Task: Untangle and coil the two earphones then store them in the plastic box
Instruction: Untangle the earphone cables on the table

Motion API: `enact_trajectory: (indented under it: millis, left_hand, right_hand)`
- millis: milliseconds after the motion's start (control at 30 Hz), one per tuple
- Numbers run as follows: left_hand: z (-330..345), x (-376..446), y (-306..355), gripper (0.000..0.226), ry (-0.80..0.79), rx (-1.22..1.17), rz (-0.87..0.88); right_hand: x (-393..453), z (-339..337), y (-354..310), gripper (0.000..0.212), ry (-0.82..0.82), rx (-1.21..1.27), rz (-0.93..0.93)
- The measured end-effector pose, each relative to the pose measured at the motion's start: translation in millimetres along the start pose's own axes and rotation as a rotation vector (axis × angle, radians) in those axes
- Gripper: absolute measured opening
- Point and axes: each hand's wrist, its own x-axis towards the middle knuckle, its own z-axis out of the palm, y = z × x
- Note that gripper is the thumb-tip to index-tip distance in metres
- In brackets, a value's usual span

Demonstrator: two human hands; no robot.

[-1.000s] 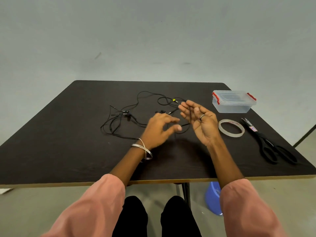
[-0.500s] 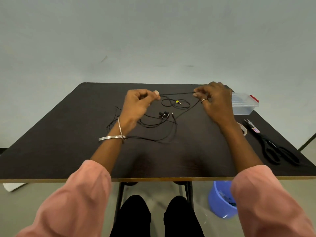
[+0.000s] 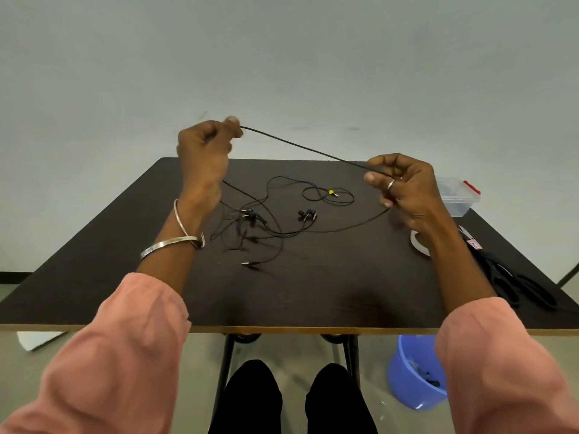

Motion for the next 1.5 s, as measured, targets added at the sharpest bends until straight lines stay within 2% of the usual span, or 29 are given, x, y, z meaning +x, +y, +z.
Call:
enact_trajectory:
  millis: [100, 167, 267, 400, 500, 567, 600, 667, 767, 867, 933, 1067, 1233, 1300, 1433, 1500]
  left_hand:
    - [-21.7, 11.8, -6.0, 0.025, 0.187, 0.032, -0.064]
    - [-30.1, 15.0, -13.3, 0.026, 0.273, 0.126, -0.098]
    - [-30.2, 12.6, -26.3, 0.029, 0.270, 0.303, -0.125]
    - [-15.4, 1.0, -39.0, 0.039, -0.115, 0.637, -0.112]
    - [7.2, -8.0, -37.6, 0.068, -0.461, 0.814, -0.100]
    - [24.9, -15.9, -29.7, 0.081, -0.607, 0.785, -0.056]
    - [32.9, -20.7, -25.1, 0.081, -0.659, 0.712, -0.042]
    - [47.1, -33.4, -12.3, 0.063, -0.701, 0.515, -0.036]
    - [58.1, -46.2, -5.0, 0.024, -0.666, 0.352, -0.087]
    - [53.4, -47.7, -9.5, 0.023, -0.596, 0.184, -0.177]
    - [45.9, -45.0, -9.6, 0.024, -0.469, 0.087, -0.261]
    - [23.8, -31.5, -12.8, 0.019, -0.185, -0.023, -0.414]
    - [12.8, -17.9, -12.1, 0.020, 0.074, -0.160, -0.482]
    - [12.1, -14.7, -10.9, 0.021, 0.102, -0.170, -0.460]
    - [16.5, -15.3, -12.9, 0.019, 0.047, -0.146, -0.436]
    - [20.5, -18.2, -14.6, 0.020, 0.025, -0.139, -0.434]
  right_hand:
    - [-1.2, -17.9, 9.2, 0.015, 0.039, -0.258, 0.017]
    - [-0.2, -24.1, 16.7, 0.014, 0.157, -0.361, 0.006]
    - [1.8, -20.6, 20.6, 0.018, 0.301, -0.383, -0.088]
    - [5.3, 5.7, -1.3, 0.017, 0.207, -0.331, -0.200]
    - [10.7, 30.0, -17.8, 0.010, 0.071, -0.369, -0.251]
    - [12.5, 45.3, -24.9, 0.008, -0.037, -0.336, -0.240]
    - [12.7, 51.4, -27.5, 0.010, -0.088, -0.332, -0.230]
    - [11.3, 59.4, -32.0, 0.014, -0.176, -0.318, -0.202]
    - [5.9, 61.9, -33.8, 0.018, -0.229, -0.140, -0.108]
    - [4.0, 49.1, -27.3, 0.024, -0.192, -0.049, -0.030]
    - [3.8, 33.6, -17.8, 0.026, -0.181, -0.052, 0.041]
    - [-1.9, 0.2, 9.8, 0.027, -0.196, -0.232, 0.194]
    - [-3.7, -23.4, 39.9, 0.006, -0.251, -0.584, 0.217]
    - [-3.5, -23.3, 42.2, 0.011, -0.169, -0.590, 0.198]
    - [3.0, -16.0, 20.3, 0.021, 0.274, -0.091, 0.048]
    - [9.4, -16.1, 12.4, 0.021, 0.352, -0.026, -0.002]
